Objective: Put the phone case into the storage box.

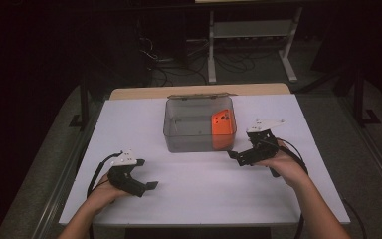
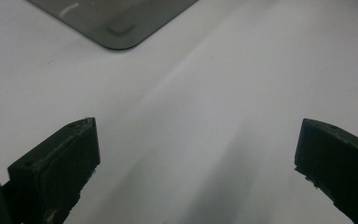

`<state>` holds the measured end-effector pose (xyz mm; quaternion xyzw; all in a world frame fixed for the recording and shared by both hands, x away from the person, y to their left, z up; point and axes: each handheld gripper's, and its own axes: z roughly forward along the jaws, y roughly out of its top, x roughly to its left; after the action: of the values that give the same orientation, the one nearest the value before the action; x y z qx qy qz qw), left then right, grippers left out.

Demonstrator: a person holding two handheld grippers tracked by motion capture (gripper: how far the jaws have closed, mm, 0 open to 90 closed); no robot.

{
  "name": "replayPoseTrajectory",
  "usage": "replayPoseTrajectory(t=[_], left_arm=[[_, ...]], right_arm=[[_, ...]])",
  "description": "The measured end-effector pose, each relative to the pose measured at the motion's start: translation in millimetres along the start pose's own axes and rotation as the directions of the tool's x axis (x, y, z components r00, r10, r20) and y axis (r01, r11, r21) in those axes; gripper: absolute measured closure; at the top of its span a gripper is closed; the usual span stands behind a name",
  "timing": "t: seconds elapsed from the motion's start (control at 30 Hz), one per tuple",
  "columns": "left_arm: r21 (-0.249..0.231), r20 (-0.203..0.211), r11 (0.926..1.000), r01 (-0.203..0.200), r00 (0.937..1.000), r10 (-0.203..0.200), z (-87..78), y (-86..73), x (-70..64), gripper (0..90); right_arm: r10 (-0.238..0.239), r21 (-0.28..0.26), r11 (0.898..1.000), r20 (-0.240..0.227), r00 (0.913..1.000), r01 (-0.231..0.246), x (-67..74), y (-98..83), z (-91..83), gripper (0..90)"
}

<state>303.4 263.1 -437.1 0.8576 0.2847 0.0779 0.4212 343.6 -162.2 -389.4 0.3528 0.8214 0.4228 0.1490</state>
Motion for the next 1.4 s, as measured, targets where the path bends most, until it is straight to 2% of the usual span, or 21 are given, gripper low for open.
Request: replayPoseTrajectory(t=[0.17,0.57,0.8,1.4], left_arm=[[-0.001,0.002,1.0,-0.002,1.0,0.002,-0.1,-0.1,-0.8,0.0],[-0.003,0.006,1.0,-0.007,1.0,0.007,-0.2,-0.7,-2.0,0.0],[-0.005,0.007,1.0,-0.006,1.0,0.006,-0.5,-1.4,-2.5,0.0],[-0.008,0.019,0.9998,-0.017,0.9997,0.017,0.4,-2.1,-5.7,0.0]], right_arm=[[0.017,-0.017,1.0,0.002,0.9999,-0.017,1.9,-14.5,-1.4,0.0],[0.016,-0.014,1.0,0.0,0.9999,-0.016,11.7,-43.0,-5.3,0.0],[0.018,-0.028,0.999,0.015,0.9997,-0.018,18.5,-55.3,-7.8,0.0],[0.003,-0.043,0.999,0.027,0.9996,-0.002,23.4,-84.8,-22.0,0.0]])
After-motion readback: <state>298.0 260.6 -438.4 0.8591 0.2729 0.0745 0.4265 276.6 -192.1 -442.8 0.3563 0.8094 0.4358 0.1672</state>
